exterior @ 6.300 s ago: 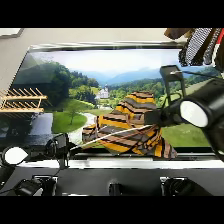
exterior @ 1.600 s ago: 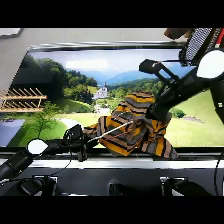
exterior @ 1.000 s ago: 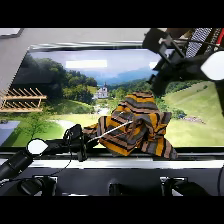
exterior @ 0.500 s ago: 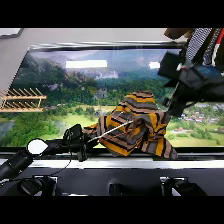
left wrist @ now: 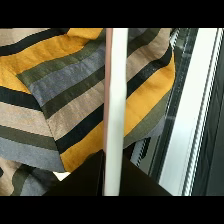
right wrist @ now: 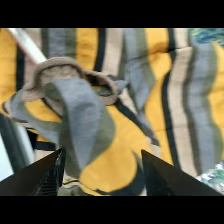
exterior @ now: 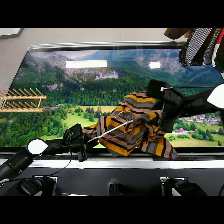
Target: Fold the clothes and pants, and hang the long-sleeved shirts on hangers.
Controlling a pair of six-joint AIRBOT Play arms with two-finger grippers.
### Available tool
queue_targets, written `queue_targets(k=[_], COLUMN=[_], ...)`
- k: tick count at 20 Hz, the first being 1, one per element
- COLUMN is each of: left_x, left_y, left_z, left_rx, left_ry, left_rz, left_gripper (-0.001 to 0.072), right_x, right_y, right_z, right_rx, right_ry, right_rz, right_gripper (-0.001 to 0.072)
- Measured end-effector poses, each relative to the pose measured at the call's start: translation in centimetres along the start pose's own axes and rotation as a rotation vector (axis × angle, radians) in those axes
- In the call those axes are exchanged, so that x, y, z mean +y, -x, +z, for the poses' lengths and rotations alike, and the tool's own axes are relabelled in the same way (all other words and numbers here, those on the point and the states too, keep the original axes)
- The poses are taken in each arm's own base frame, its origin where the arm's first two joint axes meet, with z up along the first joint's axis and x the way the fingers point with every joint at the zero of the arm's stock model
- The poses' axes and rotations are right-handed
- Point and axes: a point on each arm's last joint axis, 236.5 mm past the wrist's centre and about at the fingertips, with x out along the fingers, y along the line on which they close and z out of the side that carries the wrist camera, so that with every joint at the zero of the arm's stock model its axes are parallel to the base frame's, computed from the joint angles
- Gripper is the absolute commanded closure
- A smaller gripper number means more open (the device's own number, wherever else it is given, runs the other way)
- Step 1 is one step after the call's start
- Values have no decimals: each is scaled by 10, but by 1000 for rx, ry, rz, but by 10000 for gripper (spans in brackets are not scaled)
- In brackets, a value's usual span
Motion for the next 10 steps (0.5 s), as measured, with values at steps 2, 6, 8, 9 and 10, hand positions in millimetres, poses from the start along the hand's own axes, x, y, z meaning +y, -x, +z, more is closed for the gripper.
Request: queue_targets(k=[2,6,8,9,10], left_x=[0,0,0,0,0], left_y=[0,0,0,0,0], left_z=[0,0,0,0,0], left_rx=[0,0,0,0,0], left_ry=[2,3,3,3,3], left_rz=[0,0,0,0,0], left_gripper=[680,679,680,679,679], right_x=[5,9,9,9,9], right_y=[-3,-9,-14,-16,-19], right_z=[2,6,7,8,9], right_rx=[-10,-28,-34,-40,-48], right_ry=[12,38,45,52,59], right_rz=[28,67,86,97,107], right_gripper=[161,161,161,161,162])
